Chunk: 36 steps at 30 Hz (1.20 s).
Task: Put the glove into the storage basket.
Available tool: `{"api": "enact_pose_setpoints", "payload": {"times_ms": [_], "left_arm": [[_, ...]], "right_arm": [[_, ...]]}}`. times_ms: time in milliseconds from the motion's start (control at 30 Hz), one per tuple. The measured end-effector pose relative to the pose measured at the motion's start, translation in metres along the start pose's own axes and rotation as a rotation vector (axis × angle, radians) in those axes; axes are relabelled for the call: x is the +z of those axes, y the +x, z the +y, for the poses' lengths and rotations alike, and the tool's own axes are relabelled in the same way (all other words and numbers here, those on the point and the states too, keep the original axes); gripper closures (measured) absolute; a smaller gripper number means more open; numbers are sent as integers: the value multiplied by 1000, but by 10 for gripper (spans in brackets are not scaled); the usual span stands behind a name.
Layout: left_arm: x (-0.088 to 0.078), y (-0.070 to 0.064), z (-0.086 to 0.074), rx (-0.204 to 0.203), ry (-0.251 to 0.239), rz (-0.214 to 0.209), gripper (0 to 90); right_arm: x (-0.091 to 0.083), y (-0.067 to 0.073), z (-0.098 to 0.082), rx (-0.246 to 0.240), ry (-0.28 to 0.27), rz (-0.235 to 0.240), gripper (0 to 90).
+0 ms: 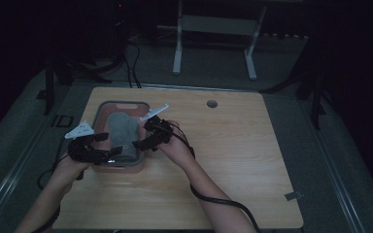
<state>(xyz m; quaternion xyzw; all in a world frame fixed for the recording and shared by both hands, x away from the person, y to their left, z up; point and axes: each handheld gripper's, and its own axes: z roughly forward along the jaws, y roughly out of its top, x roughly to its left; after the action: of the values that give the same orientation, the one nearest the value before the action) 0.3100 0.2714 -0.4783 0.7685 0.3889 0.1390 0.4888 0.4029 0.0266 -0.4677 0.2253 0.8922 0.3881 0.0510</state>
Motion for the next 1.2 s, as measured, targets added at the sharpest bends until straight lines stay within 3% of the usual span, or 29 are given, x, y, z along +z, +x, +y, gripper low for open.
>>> {"api": "enact_pose_setpoints", "payload": {"times_ms": [167,200,500,600,833,1200], "left_arm": [[-10,-11,-6,4,-17,-11,143],[-12,-17,-10,22,-13,-3,143],[-21,-37,-25,27,-67,-50,143],[-22,-44,-32,57,-71,-56,143],[-17,-56,-51,91,-44,-86,143],[-1,-58,-79,65,-27,-108,142]], "right_arm": [[-3,2,-6,-8,-8,0,158],[-5,2,-7,-10,-13,-1,157],[-15,7,-20,-28,-36,9,158],[-18,6,-27,-22,-35,20,158],[-24,5,-45,-44,-52,22,157],[-17,-3,-78,-24,-37,27,153]]}}
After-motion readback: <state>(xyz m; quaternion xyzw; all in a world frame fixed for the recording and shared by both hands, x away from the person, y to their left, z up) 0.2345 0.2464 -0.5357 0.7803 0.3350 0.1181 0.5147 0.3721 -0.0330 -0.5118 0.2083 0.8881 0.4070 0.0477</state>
